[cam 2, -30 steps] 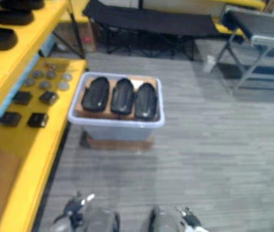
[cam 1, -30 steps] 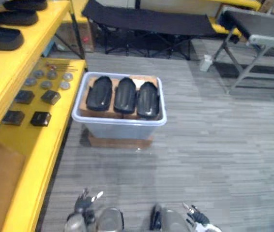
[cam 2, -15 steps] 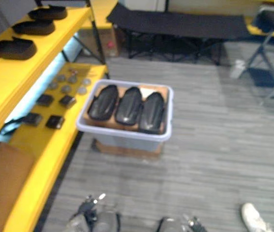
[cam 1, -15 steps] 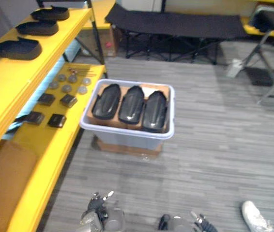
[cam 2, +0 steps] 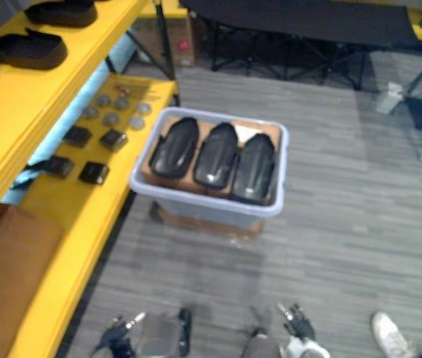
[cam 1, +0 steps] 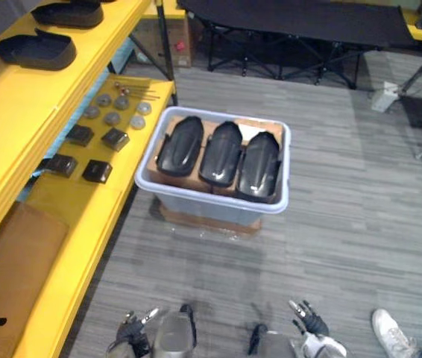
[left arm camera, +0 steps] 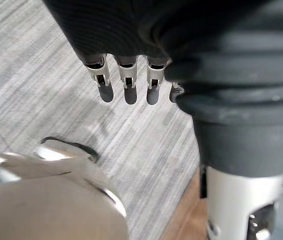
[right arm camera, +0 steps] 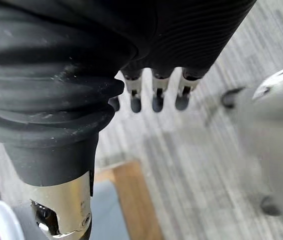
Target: Walk over and take plastic housings, then place them on the shelf
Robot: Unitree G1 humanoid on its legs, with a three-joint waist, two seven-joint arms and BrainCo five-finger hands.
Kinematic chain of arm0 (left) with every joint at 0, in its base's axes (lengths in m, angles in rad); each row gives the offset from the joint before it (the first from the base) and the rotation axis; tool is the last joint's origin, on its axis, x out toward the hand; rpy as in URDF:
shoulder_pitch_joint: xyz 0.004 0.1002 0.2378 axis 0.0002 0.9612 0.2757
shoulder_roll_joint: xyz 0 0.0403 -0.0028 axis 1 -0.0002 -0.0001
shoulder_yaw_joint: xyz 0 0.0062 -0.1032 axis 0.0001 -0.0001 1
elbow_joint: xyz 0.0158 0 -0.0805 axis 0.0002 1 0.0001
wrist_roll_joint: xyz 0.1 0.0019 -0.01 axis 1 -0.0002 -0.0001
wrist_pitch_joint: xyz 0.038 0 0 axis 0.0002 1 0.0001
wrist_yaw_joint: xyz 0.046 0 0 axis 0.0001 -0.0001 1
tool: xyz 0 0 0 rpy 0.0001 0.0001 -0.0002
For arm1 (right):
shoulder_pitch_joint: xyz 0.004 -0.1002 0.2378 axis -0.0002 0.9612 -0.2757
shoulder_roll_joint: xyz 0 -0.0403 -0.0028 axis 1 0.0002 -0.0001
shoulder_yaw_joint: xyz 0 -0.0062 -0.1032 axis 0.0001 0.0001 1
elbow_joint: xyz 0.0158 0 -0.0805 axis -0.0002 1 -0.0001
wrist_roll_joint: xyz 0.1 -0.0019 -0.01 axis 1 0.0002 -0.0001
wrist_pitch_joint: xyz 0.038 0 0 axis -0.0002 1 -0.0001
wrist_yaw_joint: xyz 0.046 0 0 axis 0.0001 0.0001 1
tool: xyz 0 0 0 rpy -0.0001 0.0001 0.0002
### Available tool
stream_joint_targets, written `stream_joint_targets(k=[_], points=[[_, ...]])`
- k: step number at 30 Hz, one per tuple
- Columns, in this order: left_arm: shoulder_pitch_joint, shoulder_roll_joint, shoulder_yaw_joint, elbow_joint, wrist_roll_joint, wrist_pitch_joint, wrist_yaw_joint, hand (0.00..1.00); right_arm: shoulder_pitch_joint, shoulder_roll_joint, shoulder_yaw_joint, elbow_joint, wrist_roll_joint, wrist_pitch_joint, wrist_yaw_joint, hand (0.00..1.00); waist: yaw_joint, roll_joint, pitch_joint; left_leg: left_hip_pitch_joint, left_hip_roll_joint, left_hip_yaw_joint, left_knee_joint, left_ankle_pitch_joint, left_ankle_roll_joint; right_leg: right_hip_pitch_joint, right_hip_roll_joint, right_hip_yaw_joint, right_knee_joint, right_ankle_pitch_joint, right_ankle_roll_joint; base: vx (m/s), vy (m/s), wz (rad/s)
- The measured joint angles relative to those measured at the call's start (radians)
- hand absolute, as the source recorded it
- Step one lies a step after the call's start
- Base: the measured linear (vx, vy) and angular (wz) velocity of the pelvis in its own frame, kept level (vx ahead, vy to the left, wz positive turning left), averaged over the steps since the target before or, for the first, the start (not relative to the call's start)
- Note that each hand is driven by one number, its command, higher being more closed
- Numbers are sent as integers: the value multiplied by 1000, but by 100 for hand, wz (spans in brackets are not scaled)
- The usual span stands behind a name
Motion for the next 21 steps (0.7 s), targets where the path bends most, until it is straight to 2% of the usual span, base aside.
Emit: stream_joint_targets(k=[2,3,4,5,6,9,11,13,18,21], points=[[-15,11,-32,1,11,2,2,0,-21,2,9,28,-7,-13,0,0,-5,-1,0,0,8,-20,-13,6,9,-7,11,0,21,23,-12,110,12,22],[-32,11,-37,2,12,3,3,0,-28,1,16,43,-9,-17,0,0,-9,10,2,11,35,-37,-25,9,6,-37,23,10,66,19,-33,36,2,17],[-35,11,-38,3,13,3,6,0,-31,1,24,55,-11,-24,0,0,-8,11,1,24,48,-39,-35,14,-1,-35,46,28,21,8,-32,31,-37,6],[-39,14,-37,9,20,2,8,0,-35,2,43,58,-15,-38,2,0,-8,7,-3,38,64,-36,-47,18,-8,-34,82,50,-90,29,-36,33,-100,2],[-47,21,-38,25,34,3,8,0,-31,8,43,58,-15,-55,5,0,-19,-27,-13,44,48,-42,-52,19,-14,-42,86,71,-158,162,-32,51,-148,16],[-79,-14,-49,51,42,3,6,0,-25,-16,38,57,-15,-79,24,0,-28,-7,-15,69,71,-49,-70,23,-33,-7,112,72,-180,160,-46,62,-109,4],[-95,-21,-83,53,42,0,7,0,-13,-18,38,57,-15,-79,39,0,-50,7,-21,69,78,-76,-91,34,-49,3,128,48,-193,159,-53,4,-91,22],[-99,-29,-121,48,-3,-7,6,0,12,-18,38,59,-15,-76,48,0,-56,17,-26,71,83,-98,-94,37,-54,22,135,22,-199,155,-59,3,-63,29],[-89,-39,-154,9,-10,-18,29,0,22,-28,37,58,34,-50,46,0,-50,26,-24,55,78,-138,-88,42,-58,55,137,-19,-215,156,-59,-18,-11,29],[-75,-38,-156,-8,0,-22,57,0,12,-28,36,56,34,-50,26,0,-50,26,-19,71,54,-148,-160,90,-54,41,116,-29,-224,160,-55,-28,19,15]])
